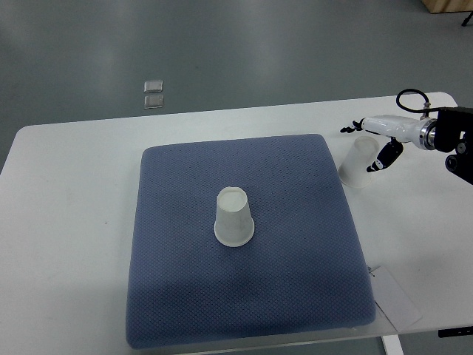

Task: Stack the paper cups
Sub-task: 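Lower the right hand onto the white paper cup beside the mat and close fingers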

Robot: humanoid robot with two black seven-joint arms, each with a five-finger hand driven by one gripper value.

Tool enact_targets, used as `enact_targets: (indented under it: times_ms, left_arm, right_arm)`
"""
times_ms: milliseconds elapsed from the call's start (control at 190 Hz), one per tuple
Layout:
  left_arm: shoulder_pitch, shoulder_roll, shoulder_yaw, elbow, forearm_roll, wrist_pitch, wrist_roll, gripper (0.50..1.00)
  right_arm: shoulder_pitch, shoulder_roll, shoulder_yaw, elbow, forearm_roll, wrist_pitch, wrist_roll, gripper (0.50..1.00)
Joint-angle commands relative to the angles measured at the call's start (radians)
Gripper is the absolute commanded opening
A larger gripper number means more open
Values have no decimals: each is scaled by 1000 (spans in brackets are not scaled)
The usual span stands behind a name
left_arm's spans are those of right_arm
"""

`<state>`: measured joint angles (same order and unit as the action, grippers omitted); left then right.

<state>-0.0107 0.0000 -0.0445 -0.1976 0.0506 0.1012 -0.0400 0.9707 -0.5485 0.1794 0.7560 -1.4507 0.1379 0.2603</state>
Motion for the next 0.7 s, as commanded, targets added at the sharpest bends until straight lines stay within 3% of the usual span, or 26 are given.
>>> enact_targets:
  times_ms: [0, 438, 607, 697]
  left_arm:
    - [0, 0, 0, 0, 0, 0, 0, 1000]
    - [0, 0, 0, 1, 0, 0, 0, 1000]
    - [0, 0, 0, 0, 0, 0, 0, 1000]
    - [0, 0, 0, 1, 0, 0, 0, 1000]
  right_arm:
    - [2, 1, -17, -7, -4, -14, 2, 858]
    - [-6, 16, -17, -32, -7, -47, 2, 754]
    - [-6, 18, -17, -32, -7, -55, 2, 648]
    - [-4, 16, -17, -32, -7, -54, 4, 566]
